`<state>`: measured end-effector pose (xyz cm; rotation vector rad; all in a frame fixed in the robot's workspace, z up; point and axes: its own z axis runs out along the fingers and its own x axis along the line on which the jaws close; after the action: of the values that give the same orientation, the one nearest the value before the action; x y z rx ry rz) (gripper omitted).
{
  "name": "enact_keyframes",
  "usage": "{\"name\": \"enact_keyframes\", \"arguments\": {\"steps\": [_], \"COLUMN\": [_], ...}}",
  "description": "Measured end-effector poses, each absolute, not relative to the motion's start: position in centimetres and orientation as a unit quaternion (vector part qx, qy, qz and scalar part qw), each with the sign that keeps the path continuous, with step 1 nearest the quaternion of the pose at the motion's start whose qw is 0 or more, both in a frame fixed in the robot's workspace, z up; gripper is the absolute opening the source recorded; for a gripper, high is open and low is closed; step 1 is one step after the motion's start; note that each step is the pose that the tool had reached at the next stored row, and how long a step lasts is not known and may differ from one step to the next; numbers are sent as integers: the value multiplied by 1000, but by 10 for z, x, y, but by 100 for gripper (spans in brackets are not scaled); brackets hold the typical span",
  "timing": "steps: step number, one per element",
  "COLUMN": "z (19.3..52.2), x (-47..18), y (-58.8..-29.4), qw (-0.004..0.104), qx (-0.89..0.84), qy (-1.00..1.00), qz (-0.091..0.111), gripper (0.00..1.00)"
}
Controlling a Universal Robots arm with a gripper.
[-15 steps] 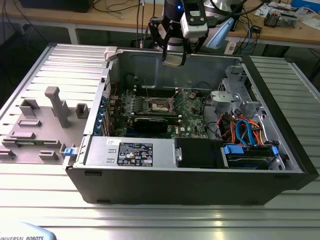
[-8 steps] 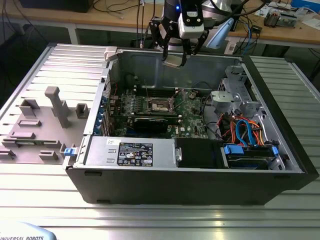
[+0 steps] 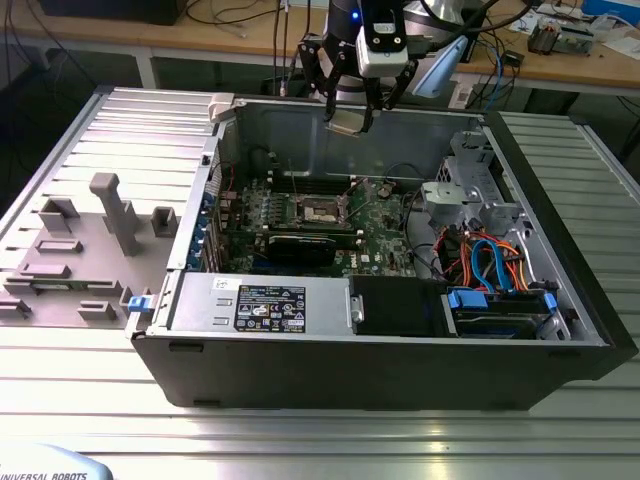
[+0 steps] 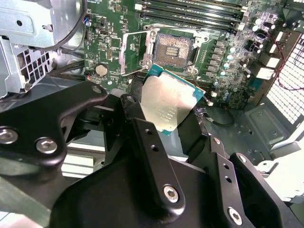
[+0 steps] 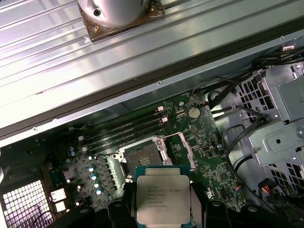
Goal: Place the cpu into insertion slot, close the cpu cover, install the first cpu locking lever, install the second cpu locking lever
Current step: 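Place the cpu into insertion slot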
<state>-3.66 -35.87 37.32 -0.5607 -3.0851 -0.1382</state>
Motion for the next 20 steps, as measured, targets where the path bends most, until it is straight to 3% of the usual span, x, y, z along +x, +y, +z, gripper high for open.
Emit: {"name": "enact_keyframes", "arguments": {"steps": [20], "z": [372], "x": [-37], "y": [-359], "qw": [0], "qx": [-217], "qy": [-975], "qz": [-44], "gripper": [54]}}
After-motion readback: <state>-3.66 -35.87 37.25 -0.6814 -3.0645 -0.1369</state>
